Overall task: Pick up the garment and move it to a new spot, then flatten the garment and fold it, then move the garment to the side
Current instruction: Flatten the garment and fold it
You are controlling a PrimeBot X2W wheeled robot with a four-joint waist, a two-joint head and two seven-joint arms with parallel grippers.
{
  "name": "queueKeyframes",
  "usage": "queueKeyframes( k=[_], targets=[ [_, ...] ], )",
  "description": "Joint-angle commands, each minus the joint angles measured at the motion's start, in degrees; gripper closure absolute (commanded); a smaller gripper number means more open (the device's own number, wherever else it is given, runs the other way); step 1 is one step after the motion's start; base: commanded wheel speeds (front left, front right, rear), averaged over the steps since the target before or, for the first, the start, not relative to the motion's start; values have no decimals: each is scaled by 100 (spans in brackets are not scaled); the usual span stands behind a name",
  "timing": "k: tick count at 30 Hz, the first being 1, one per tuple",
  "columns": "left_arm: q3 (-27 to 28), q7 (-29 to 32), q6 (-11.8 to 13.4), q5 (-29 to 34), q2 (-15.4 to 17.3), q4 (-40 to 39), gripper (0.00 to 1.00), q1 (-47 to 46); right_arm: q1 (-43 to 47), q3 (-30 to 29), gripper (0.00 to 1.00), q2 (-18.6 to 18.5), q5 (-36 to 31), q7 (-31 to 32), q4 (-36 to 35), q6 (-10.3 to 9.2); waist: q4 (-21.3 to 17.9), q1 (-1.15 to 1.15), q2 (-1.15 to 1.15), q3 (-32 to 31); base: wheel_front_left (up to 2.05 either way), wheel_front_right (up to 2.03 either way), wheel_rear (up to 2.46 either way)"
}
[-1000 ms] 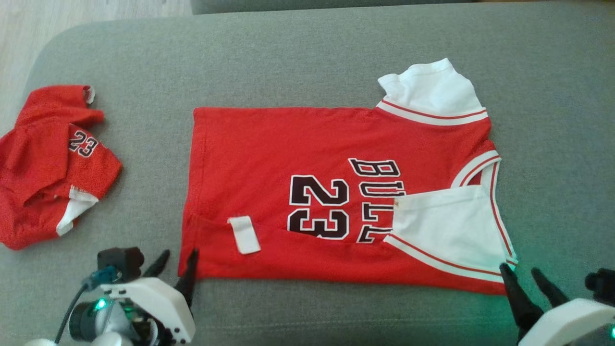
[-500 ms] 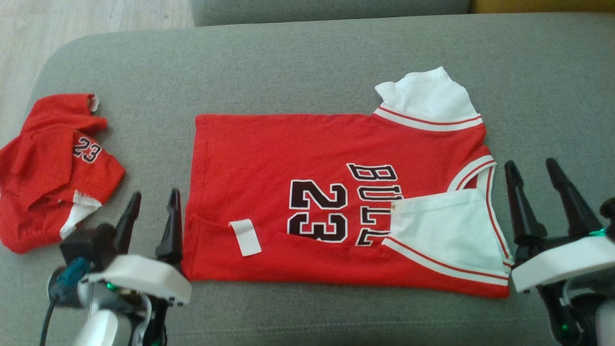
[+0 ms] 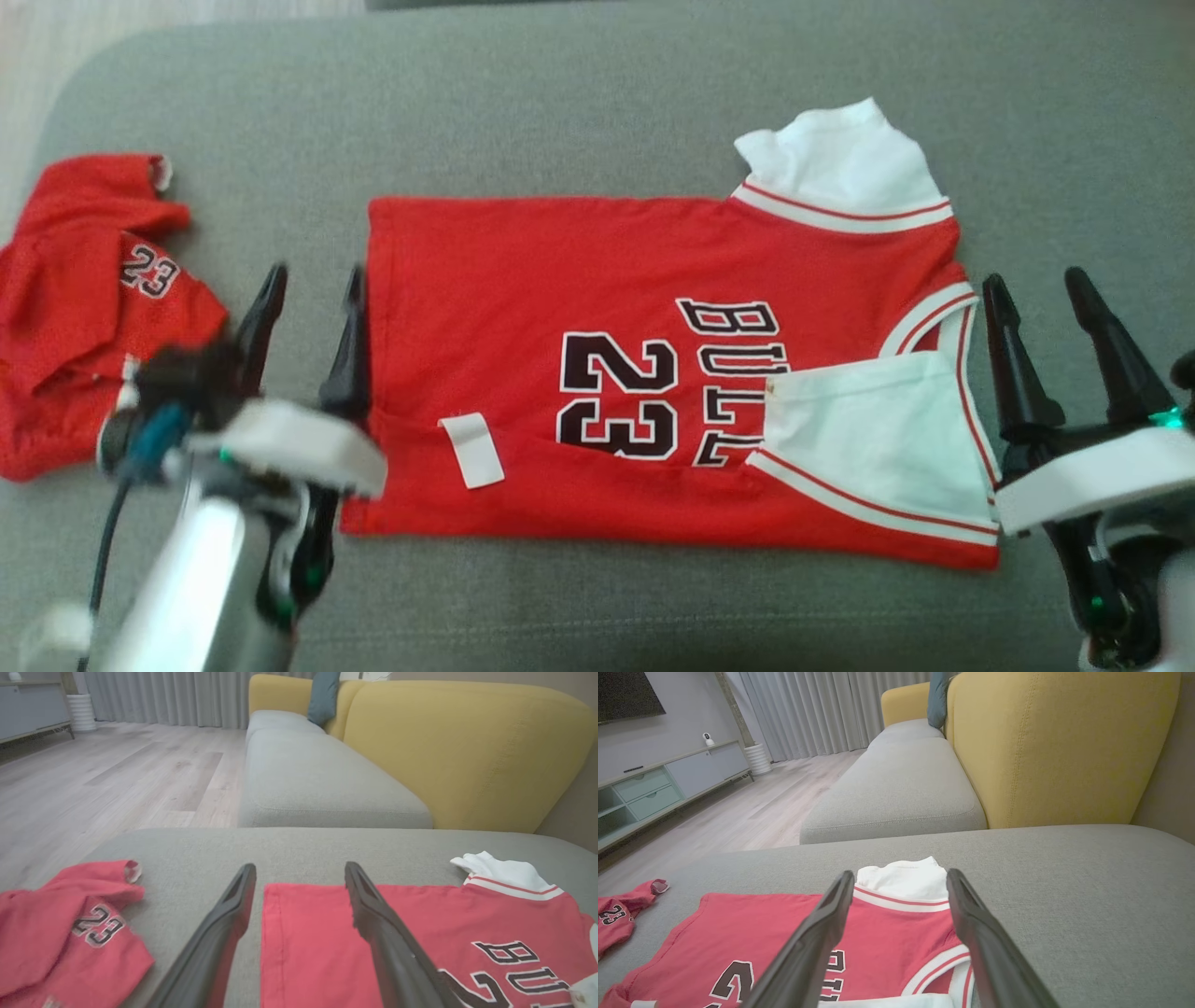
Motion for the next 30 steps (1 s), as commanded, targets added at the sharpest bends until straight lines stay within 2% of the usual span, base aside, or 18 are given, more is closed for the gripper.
queueKeyframes(
  k=[1, 4, 5, 11, 16, 20, 21, 22, 23, 30],
  targets=[
    [154, 5, -103, -30, 50, 1, 0, -581, -255, 121, 0, -68, -4, -45, -189, 23, -20, 0, 0, 184, 0, 0, 0],
    [77, 139, -348, -136, -6, 673, 0, -1200, -301, 145, 0, -34, 9, -65, -155, 23, -91, 0, 0, 412, 0, 0, 0],
    [77, 139, -348, -136, -6, 673, 0, -1200, -301, 145, 0, -34, 9, -65, -155, 23, -91, 0, 0, 412, 0, 0, 0],
    [128, 359, -764, -375, 5, 2474, 0, -2380, -449, 307, 0, 19, 42, -142, -45, 23, -379, 0, 0, 821, 0, 0, 0],
    [191, 331, -947, -438, 82, 3862, 0, -3126, -545, 420, 0, 34, 51, -196, 11, 23, -564, 0, 0, 1048, 0, 0, 0],
    [152, 331, -1081, -464, 75, 4671, 0, -3489, -589, 417, 0, 40, 45, -240, 50, 23, -594, 0, 0, 1148, 0, 0, 0],
    [132, 350, -1119, -475, 61, 4831, 12, -3549, -602, 406, 0, 41, 44, -249, 73, 23, -590, 0, 0, 1158, 0, 0, 0],
    [109, 341, -1163, -481, 48, 4952, 77, -3607, -618, 394, 0, 39, 46, -256, 94, 23, -585, 0, 0, 1168, 0, 0, 0],
    [76, 334, -1197, -473, 41, 5063, 100, -3654, -642, 379, 0, 33, 49, -258, 118, 23, -577, 0, 0, 1175, 0, 0, 0],
    [-98, -116, -1323, -398, -65, 5425, 100, -3932, -1199, 240, 0, -272, 125, -294, 540, 23, -421, 0, 0, 1209, 0, 0, 0]
  ],
)
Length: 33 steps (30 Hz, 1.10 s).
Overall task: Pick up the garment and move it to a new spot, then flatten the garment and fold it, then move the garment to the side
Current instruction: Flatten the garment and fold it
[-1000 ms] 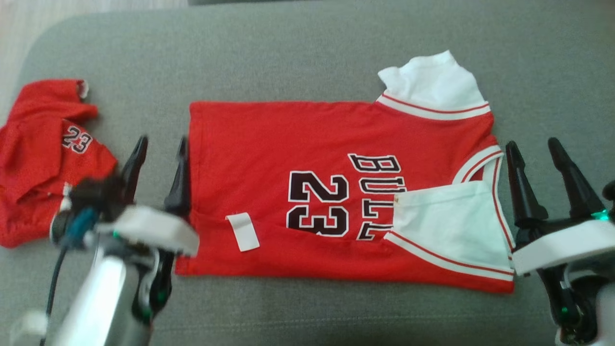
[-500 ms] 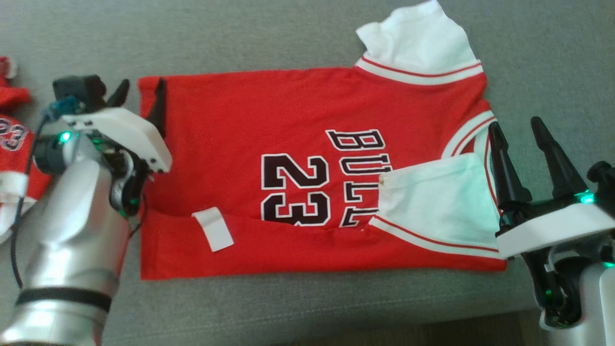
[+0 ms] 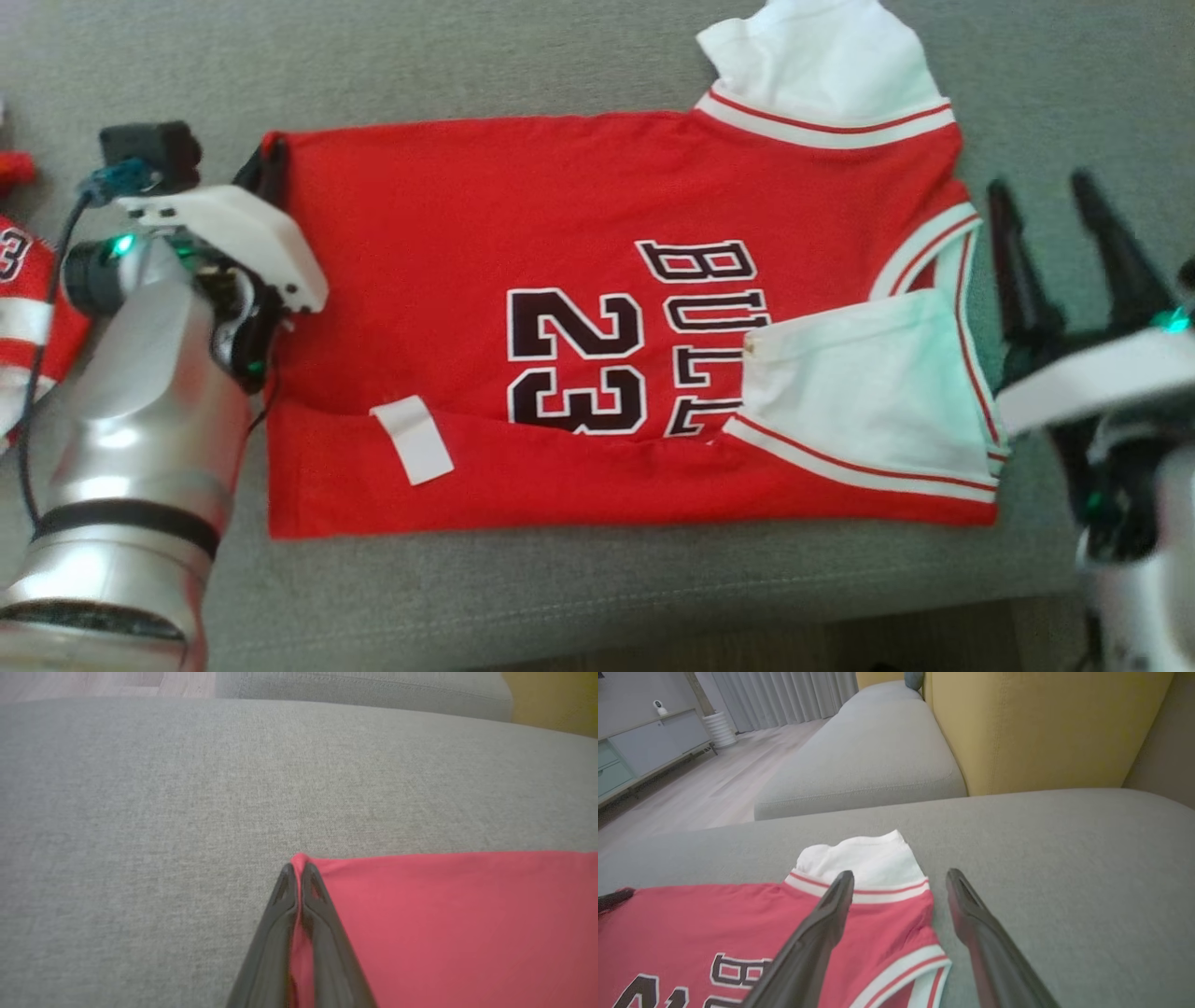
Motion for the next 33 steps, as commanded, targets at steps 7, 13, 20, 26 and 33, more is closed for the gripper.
queueKeyframes(
  k=[7, 13, 20, 26, 33],
  targets=[
    [-97, -429, -86, 87, -196, 6, 100, -606, -1495, 46, 0, -620, 311, 22, 860, 23, 497, 0, 0, 314, 0, 0, 0],
    [-299, -594, -150, 67, -533, 62, 100, -947, -2823, 227, 0, -1035, 475, 310, 2192, 23, 925, 0, 0, 608, 0, 0, 0],
    [-534, -694, -192, -27, -732, 145, 100, -1141, -3891, 566, 0, -1341, 511, 764, 3628, 23, 1214, 0, 0, 757, 0, 0, 0],
    [-767, -776, -209, -225, -813, 236, 100, -1211, -4500, 767, 0, -1391, 502, 1205, 4821, 23, 1318, 0, 0, 789, 0, 0, 0],
    [-926, -836, -212, -461, -812, 287, 100, -1206, -4714, 895, 100, -1399, 627, 1306, 5293, 23, 1313, 0, 0, 740, 0, 0, 0]
  ],
)
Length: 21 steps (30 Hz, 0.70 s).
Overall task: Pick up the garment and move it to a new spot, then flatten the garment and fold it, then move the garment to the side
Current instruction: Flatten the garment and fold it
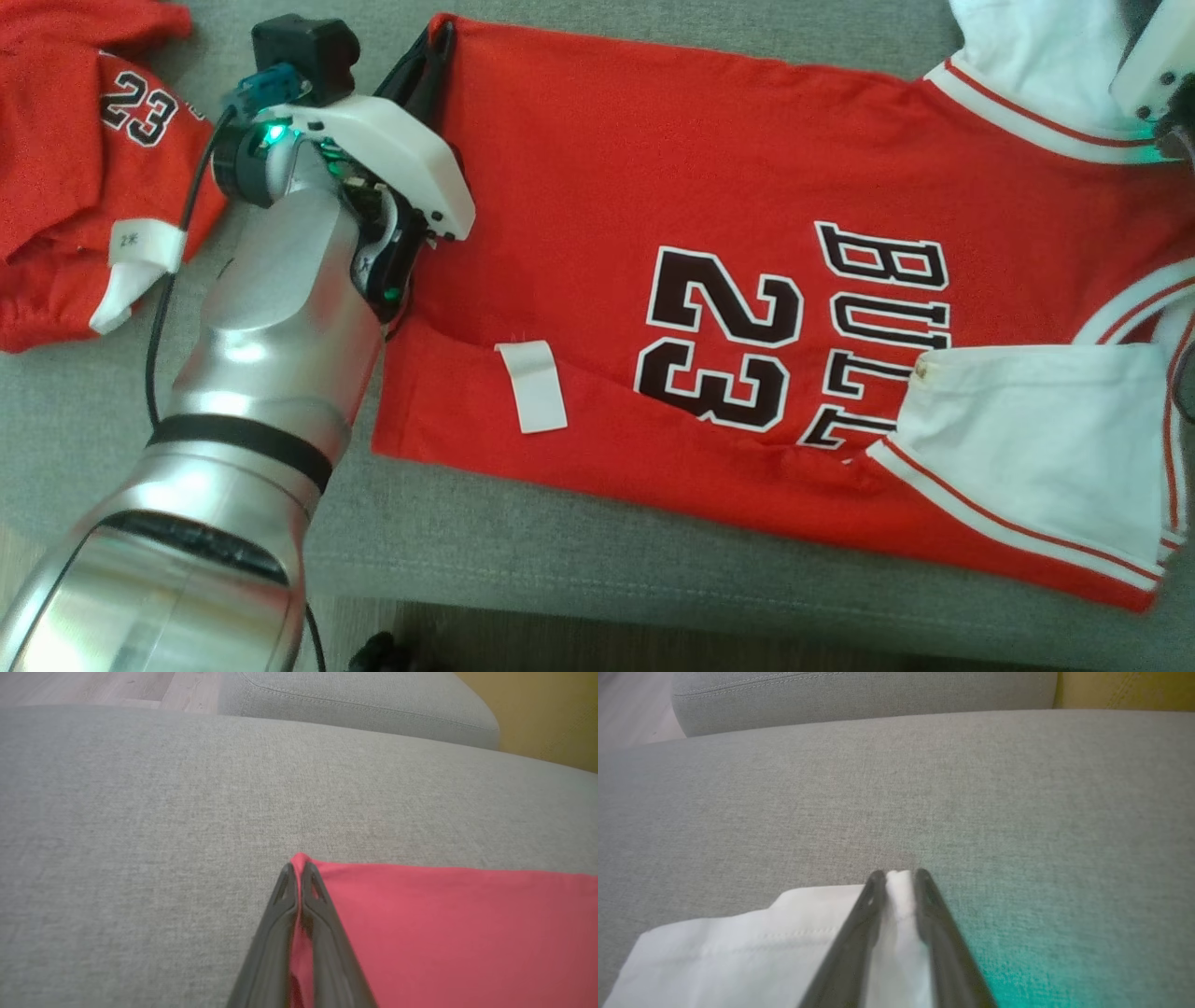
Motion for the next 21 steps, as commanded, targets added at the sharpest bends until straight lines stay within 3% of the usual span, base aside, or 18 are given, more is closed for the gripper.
queueKeyframes(
  k=[1, 11, 16, 21],
  targets=[
    [81, -66, 9, -46, 208, -92, 100, -186, 47, 132, 100, -16, 36, -82, -143, 23, -23, 0, 0, -46, 0, 0, 0],
    [287, -141, 30, -13, 647, -708, 100, 333, 922, 195, 100, -51, 479, -1147, -1380, 23, -257, 0, 0, -617, 0, 0, 0],
    [469, -142, 104, 46, 911, -1344, 100, 934, 1813, 22, 100, -22, 584, -1280, -2437, 23, -399, 0, 0, -923, 0, 0, 0],
    [529, -129, 139, 7, 1141, -1865, 100, 1575, 2935, -290, 100, 230, 591, -1226, -3570, 23, -548, 0, 0, -1139, 0, 0, 0]
  ],
)
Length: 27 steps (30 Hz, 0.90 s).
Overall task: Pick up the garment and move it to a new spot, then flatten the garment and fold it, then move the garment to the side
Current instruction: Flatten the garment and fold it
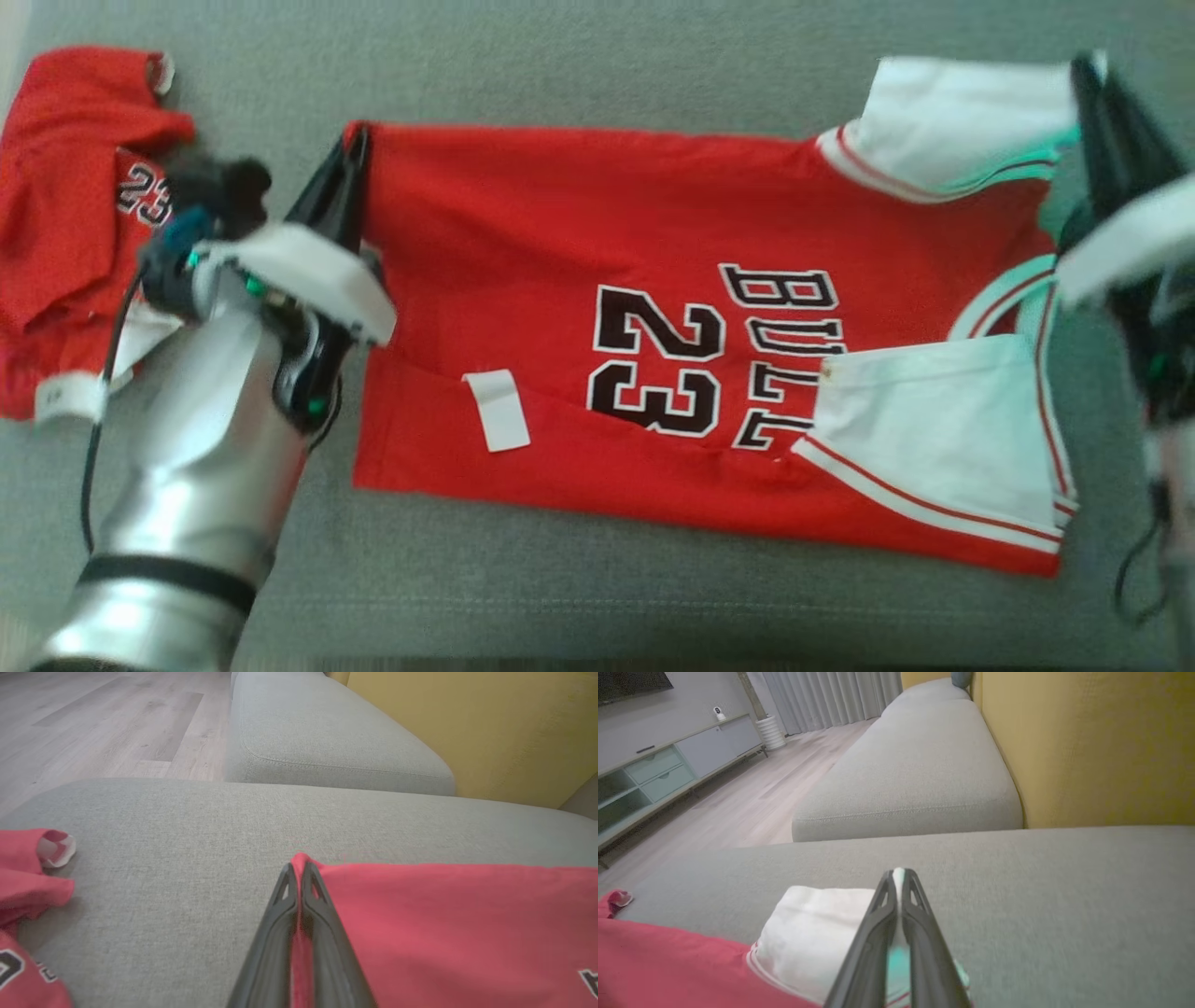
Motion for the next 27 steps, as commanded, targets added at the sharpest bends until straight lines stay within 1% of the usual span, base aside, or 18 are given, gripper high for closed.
queueKeyframes(
  k=[1, 5, 8, 9, 15, 21, 22, 23, 24, 25, 27],
  targets=[
    [170, -34, 29, -28, 319, -321, 100, 67, 384, -31, 100, 112, 25, 36, -533, 23, -121, 1, 0, -117, 0, 0, 0],
    [177, 66, 108, -62, 551, -816, 100, 553, 1301, -236, 100, 449, 9, 222, -1259, 23, -232, 1, 0, -190, 0, 0, 0],
    [217, 178, 181, -156, 693, -1229, 100, 986, 1870, -324, 100, 717, -7, 318, -1624, 23, -308, 1, 0, -206, 0, 0, 0],
    [217, 178, 181, -156, 693, -1229, 100, 986, 1870, -324, 100, 717, -7, 318, -1624, 23, -308, 1, 0, -206, 0, 0, 0],
    [292, 415, 436, -334, 873, -1977, 100, 1816, 2607, -504, 100, 1142, -77, 317, -1896, 23, -385, 1, 0, -185, 0, 0, 0],
    [321, 616, 627, -461, 980, -2444, 100, 2358, 3093, -623, 100, 1347, -100, 260, -1973, 23, -402, 1, 0, -201, 0, 0, 0],
    [319, 655, 643, -484, 990, -2493, 89, 2420, 3170, -605, 100, 1374, -93, 293, -1982, 23, -407, 1, 0, -205, 0, 0, 0],
    [328, 690, 665, -519, 989, -2533, 57, 2473, 3240, -593, 85, 1395, -106, 308, -1997, 23, -410, 1, 0, -209, 0, 0, 0],
    [348, 710, 691, -565, 974, -2572, 4, 2521, 3312, -588, 52, 1415, -119, 328, -2001, 23, -410, 1, 0, -214, 0, 0, 0],
    [351, 722, 715, -580, 972, -2610, 0, 2564, 3383, -591, 0, 1434, -135, 343, -2004, 23, -413, 1, 0, -224, 0, 0, 0],
    [376, 691, 820, -565, 981, -2679, 0, 2655, 3501, -593, 0, 1459, -212, 320, -2033, 23, -424, 1, 0, -257, 0, 0, 0]
  ],
)
